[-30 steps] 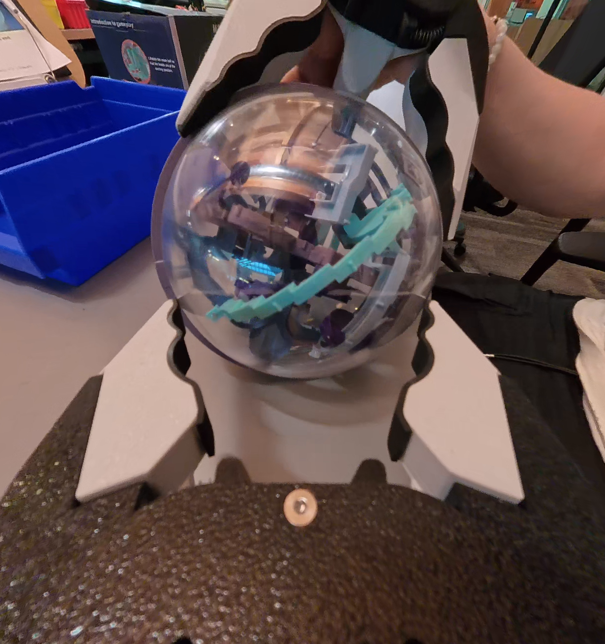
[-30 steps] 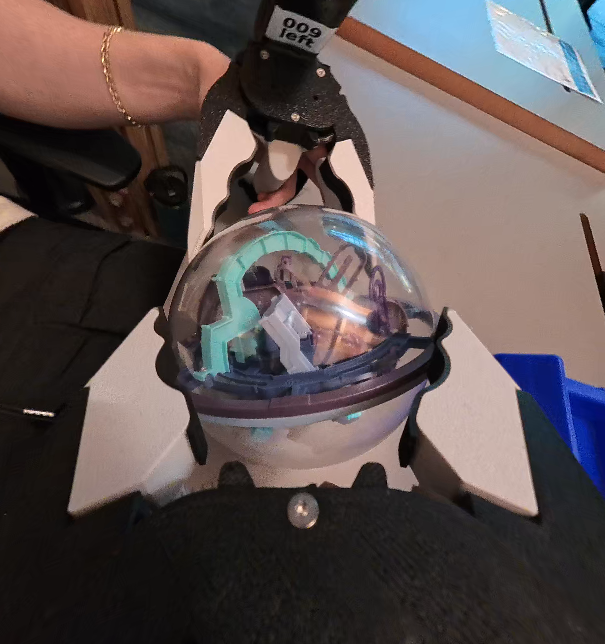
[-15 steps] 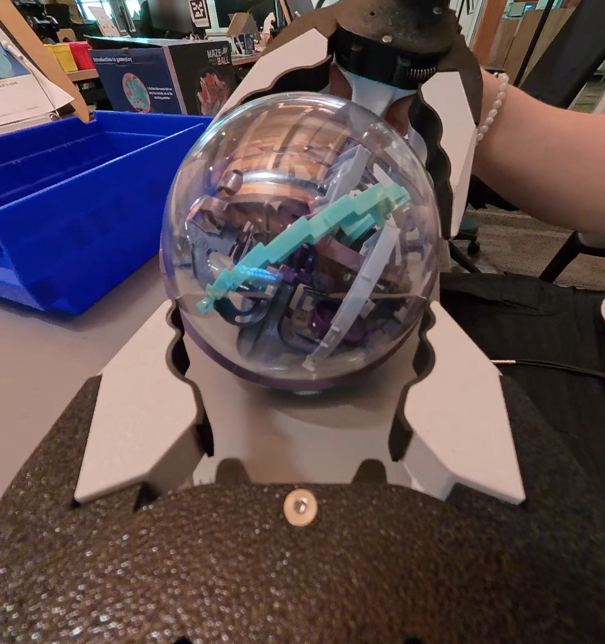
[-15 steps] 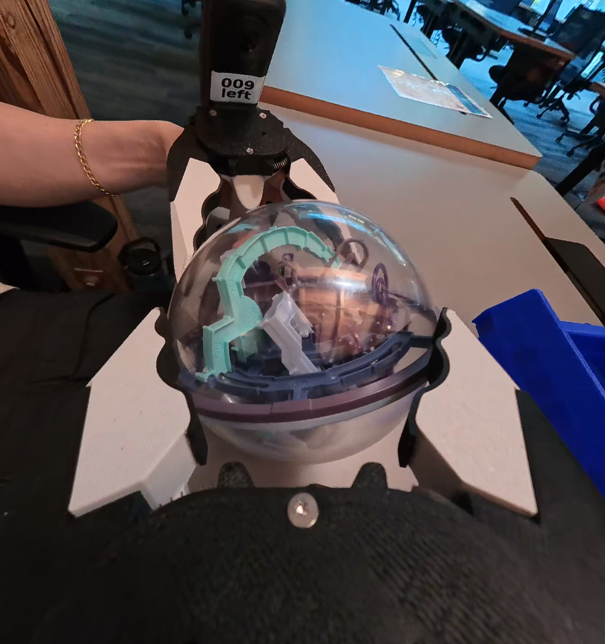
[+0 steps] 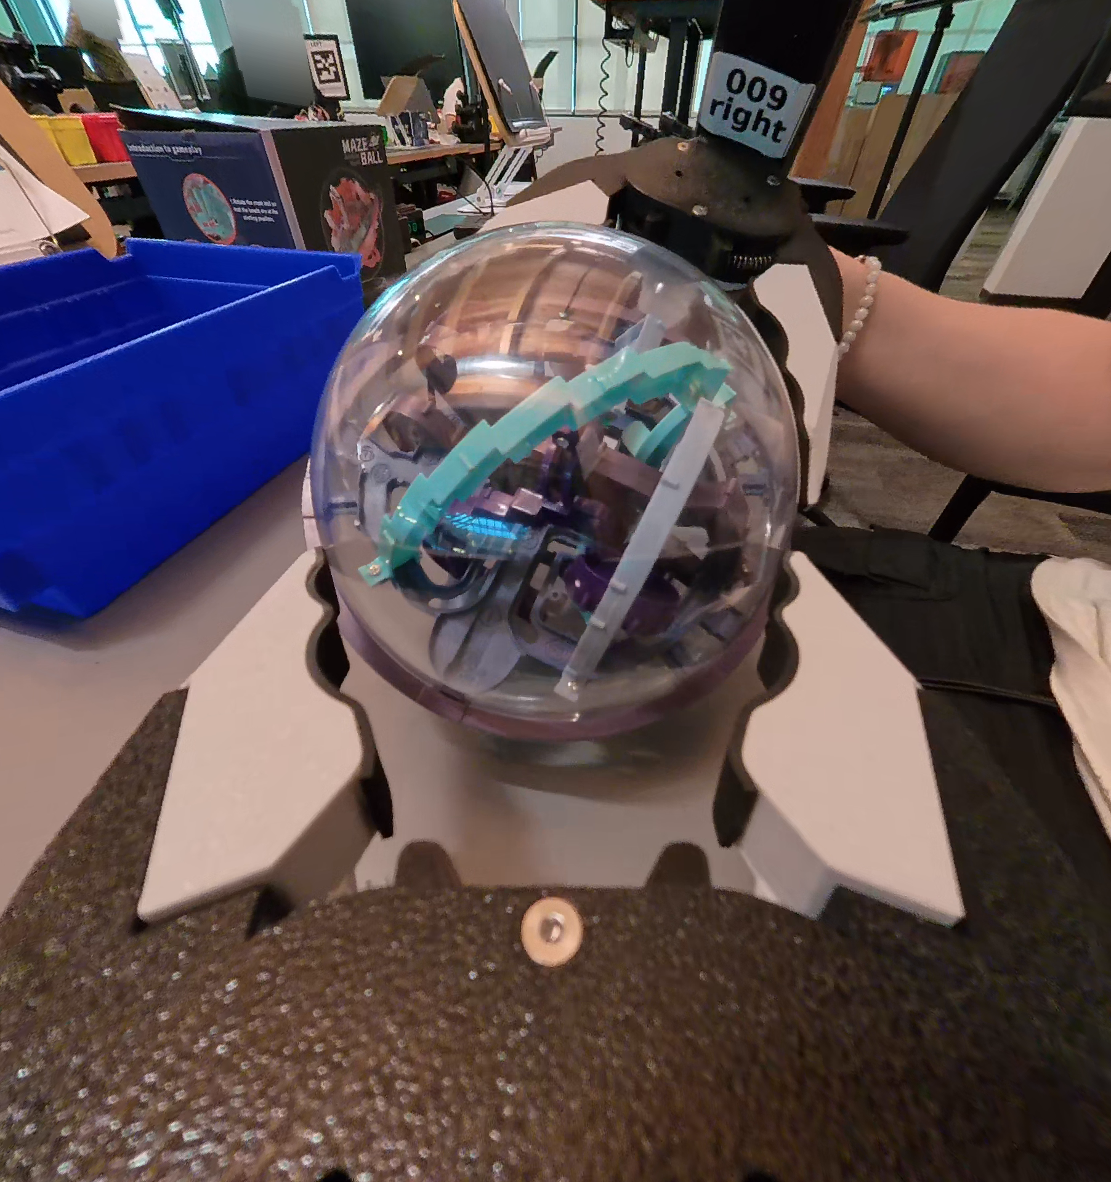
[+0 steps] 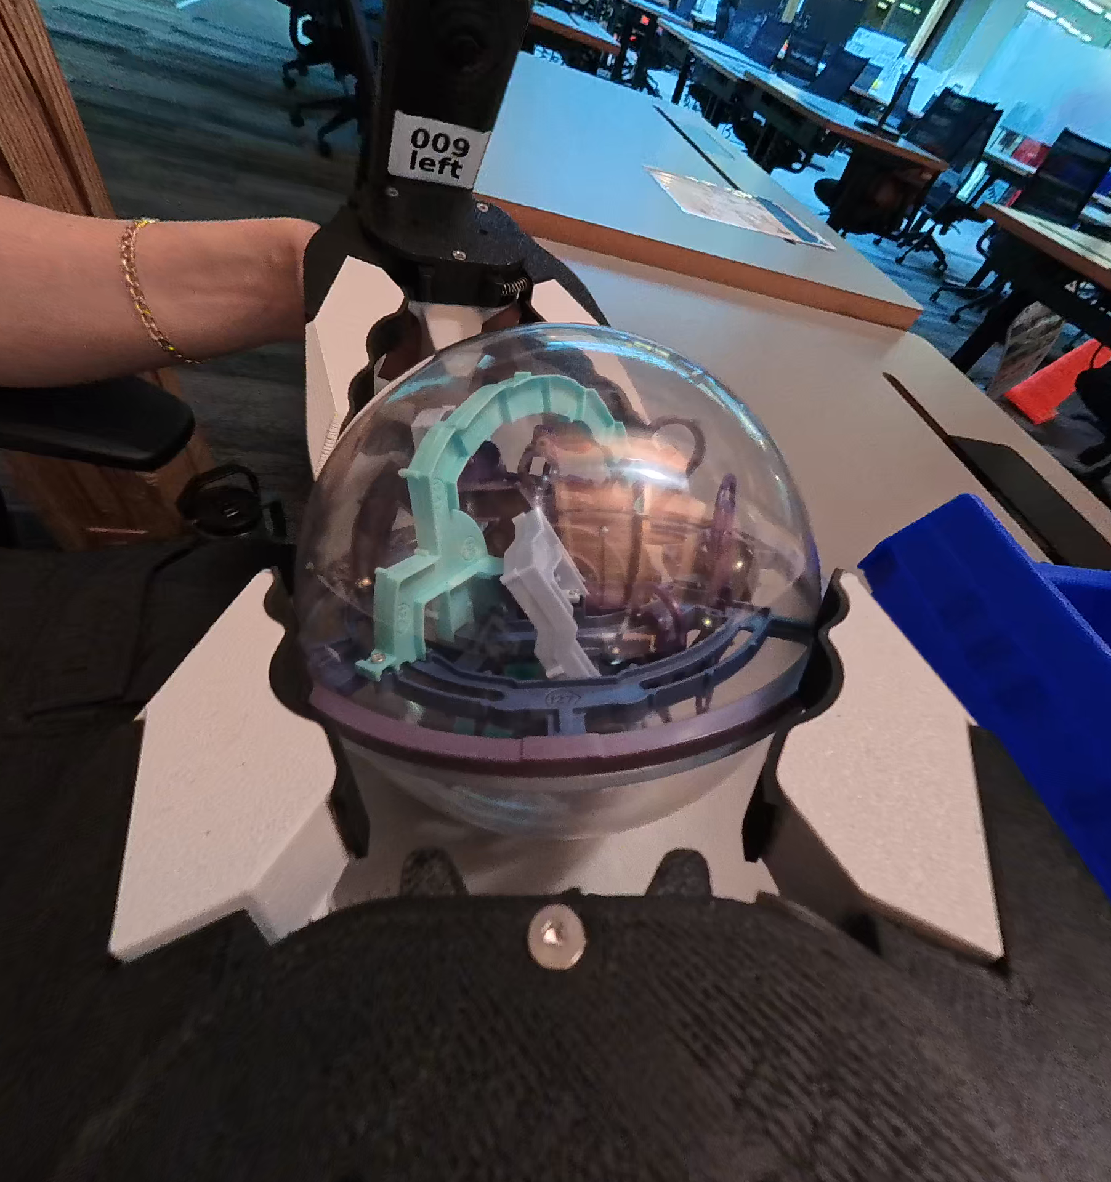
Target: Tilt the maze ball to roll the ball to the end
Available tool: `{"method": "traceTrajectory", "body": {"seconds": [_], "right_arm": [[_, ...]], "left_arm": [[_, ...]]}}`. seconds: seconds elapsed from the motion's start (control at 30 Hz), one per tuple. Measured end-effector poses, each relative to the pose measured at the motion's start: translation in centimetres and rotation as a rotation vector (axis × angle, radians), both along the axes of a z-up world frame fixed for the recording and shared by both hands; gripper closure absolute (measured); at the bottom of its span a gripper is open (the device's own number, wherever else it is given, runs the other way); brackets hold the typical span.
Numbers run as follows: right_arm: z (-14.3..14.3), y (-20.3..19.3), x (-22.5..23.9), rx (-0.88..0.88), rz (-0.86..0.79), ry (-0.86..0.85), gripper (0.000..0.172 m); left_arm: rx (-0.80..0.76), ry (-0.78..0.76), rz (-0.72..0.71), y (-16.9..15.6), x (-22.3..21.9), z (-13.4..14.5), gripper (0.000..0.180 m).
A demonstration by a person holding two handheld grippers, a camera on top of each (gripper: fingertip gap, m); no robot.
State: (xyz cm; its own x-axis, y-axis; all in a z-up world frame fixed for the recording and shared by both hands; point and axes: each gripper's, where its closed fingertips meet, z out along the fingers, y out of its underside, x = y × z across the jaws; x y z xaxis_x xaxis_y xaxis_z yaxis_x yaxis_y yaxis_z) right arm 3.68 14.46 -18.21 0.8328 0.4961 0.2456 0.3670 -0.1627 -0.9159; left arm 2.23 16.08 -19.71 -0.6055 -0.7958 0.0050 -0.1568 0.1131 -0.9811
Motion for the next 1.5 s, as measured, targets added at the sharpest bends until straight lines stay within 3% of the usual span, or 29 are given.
{"method": "traceTrajectory", "body": {"seconds": [0.5,0.97,1.5], "right_arm": [[0.4,-0.5,-0.6,0.140,-0.099,0.010,0.016],[-0.2,-1.0,0.4,0.118,-0.124,0.059,0.015],[0.3,-1.4,0.6,0.136,-0.196,0.153,0.015]], "left_arm": [[0.058,-0.024,-0.036,-0.7,-0.3,-0.2,0.052],[-0.036,-0.017,-0.030,-0.8,0.1,0.3,0.056],[-0.036,-0.014,-0.036,-1.0,0.1,0.4,0.060]]}}
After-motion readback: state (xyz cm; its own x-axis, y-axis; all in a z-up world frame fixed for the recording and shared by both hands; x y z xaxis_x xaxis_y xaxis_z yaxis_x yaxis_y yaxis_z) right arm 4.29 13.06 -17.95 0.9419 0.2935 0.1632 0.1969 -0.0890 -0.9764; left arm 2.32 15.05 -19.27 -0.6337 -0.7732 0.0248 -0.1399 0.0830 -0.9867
